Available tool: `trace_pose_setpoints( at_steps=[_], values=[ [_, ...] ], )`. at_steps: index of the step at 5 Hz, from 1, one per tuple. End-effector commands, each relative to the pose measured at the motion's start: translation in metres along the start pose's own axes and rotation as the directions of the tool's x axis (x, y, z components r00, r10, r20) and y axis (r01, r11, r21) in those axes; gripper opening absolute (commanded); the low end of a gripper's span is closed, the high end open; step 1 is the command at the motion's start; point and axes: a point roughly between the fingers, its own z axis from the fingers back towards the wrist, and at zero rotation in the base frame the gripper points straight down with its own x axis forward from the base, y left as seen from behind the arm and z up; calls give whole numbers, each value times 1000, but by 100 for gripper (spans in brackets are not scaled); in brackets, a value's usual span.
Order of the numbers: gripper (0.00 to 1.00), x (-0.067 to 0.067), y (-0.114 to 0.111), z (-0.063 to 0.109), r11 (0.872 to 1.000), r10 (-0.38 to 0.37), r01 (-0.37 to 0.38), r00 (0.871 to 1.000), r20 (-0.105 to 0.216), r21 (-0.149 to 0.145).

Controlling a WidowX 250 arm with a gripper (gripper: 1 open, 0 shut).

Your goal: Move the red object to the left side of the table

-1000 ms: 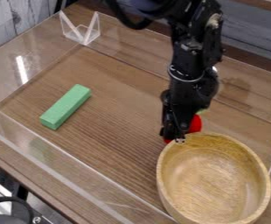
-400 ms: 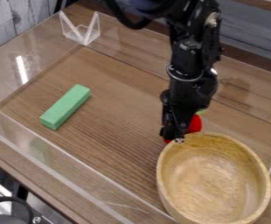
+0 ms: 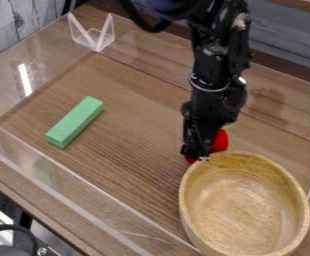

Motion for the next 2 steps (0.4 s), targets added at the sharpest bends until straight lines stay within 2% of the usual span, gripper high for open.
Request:
trace_pose_setpoints(
  at_steps=[1, 2],
  values=[
    [0, 9, 20, 21, 998, 9, -12, 999, 47, 68],
    [0, 7, 26, 26, 996, 29, -32, 999, 35, 89]
  ],
)
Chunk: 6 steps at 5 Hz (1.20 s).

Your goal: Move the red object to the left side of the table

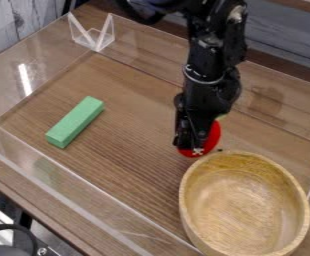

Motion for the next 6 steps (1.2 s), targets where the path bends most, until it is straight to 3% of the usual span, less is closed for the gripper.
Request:
trace_pose_setpoints(
  at_steps=[1, 3, 5, 6],
  values=[
    [0, 9, 23, 21, 997, 21, -23, 999, 34, 73],
    [0, 2, 44, 36, 988, 66, -67, 998, 13, 138],
    [0, -34, 90, 44, 958, 161, -144, 986, -51, 247],
    [0, -62, 114, 49, 936, 208, -179, 976, -67, 303]
  ],
)
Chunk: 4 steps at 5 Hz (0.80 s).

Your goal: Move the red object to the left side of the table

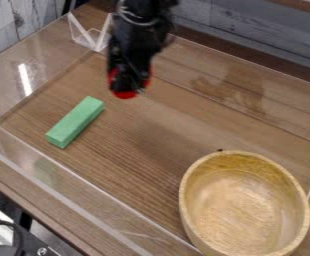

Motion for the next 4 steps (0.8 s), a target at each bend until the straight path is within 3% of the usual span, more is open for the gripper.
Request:
trace_pose_setpoints(
  at_steps=[1, 3, 4],
  values=[
    [0, -5, 37, 2, 996, 30, -32, 999, 26, 82],
    [0, -12, 38, 6, 989, 53, -61, 996, 66, 135],
    [0, -7, 35, 12, 987, 55, -71, 992, 115, 141]
  ],
)
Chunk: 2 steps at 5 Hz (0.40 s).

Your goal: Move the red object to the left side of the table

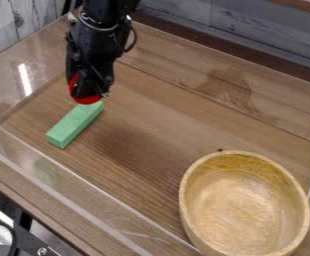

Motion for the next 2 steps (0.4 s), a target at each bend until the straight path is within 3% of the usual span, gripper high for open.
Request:
trace_pose_setpoints(
  at_steps=[1, 2],
  values=[
    [0, 16, 10, 17, 999, 13, -16, 997, 78, 44],
    [0, 24, 10, 22, 998, 21, -28, 993, 120, 55]
  ],
)
